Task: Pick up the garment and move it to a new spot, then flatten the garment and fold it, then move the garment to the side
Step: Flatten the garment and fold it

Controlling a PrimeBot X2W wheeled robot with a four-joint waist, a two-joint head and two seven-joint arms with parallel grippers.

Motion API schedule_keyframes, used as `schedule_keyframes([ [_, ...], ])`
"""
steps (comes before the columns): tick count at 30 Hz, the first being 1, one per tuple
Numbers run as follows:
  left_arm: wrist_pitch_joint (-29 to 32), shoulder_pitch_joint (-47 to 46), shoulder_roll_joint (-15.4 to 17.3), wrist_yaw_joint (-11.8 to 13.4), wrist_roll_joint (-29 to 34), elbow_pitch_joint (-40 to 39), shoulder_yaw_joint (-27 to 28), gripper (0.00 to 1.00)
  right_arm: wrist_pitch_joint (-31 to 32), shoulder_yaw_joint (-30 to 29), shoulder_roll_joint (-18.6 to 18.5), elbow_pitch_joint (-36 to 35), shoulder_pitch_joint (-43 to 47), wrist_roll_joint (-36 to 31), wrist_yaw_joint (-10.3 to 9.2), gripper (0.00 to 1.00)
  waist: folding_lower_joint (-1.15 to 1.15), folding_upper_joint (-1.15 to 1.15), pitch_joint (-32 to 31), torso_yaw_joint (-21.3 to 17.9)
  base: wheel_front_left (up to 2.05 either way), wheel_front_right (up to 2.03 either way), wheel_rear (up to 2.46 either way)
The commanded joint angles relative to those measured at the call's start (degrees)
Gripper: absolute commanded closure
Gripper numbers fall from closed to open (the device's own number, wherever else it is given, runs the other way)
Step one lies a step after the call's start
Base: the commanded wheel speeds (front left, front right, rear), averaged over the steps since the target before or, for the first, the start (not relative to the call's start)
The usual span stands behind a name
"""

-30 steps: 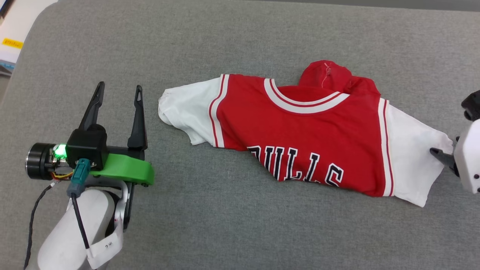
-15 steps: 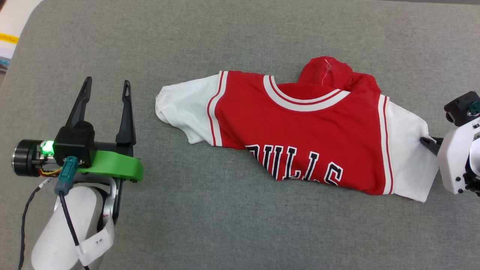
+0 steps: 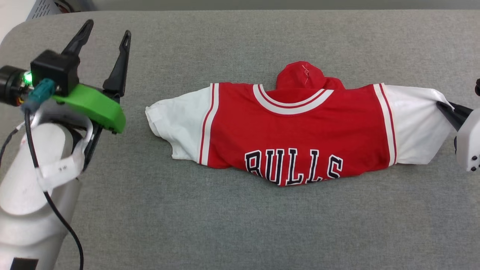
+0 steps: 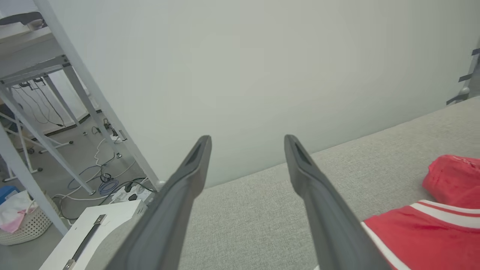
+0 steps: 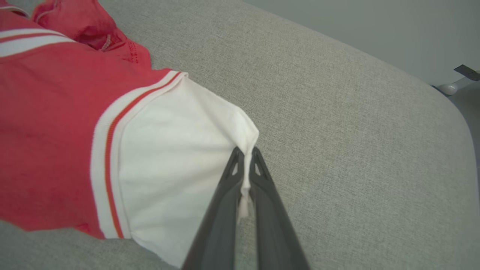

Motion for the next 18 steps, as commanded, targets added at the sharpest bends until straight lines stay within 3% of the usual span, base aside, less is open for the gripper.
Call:
schedule_keyframes([
  [1, 2.25, -2.69, 0.52, -1.16, -1.11, 0.97, -0.85, 0.00, -0.58, -0.30, 0.16, -0.49, -0.02, -0.61, -0.04, 1.00, 0.00, 0.00, 0.42, -0.56, 0.00, 0.00, 0.00],
  [5, 14.05, -8.65, 1.76, -3.15, -6.29, 4.31, -4.69, 0.00, -1.03, -0.59, 0.92, -1.49, 0.19, -1.17, -0.04, 1.00, 0.00, 0.00, 1.54, -1.50, 0.00, 0.00, 0.00],
  [12, 37.63, -15.63, 6.23, -3.49, -19.84, 7.26, -14.62, 0.00, -1.28, -0.69, 1.99, -2.50, -0.41, -1.81, -0.04, 1.00, 0.00, 0.00, 3.89, -2.99, 0.00, 0.00, 0.00],
  [18, 49.06, -18.34, 9.28, -3.50, -26.82, 10.46, -20.56, 0.00, -1.25, -0.20, 2.75, -3.07, -1.57, -2.00, -0.04, 1.00, 0.00, 0.00, 5.87, -4.26, 0.00, 0.00, 0.00],
])
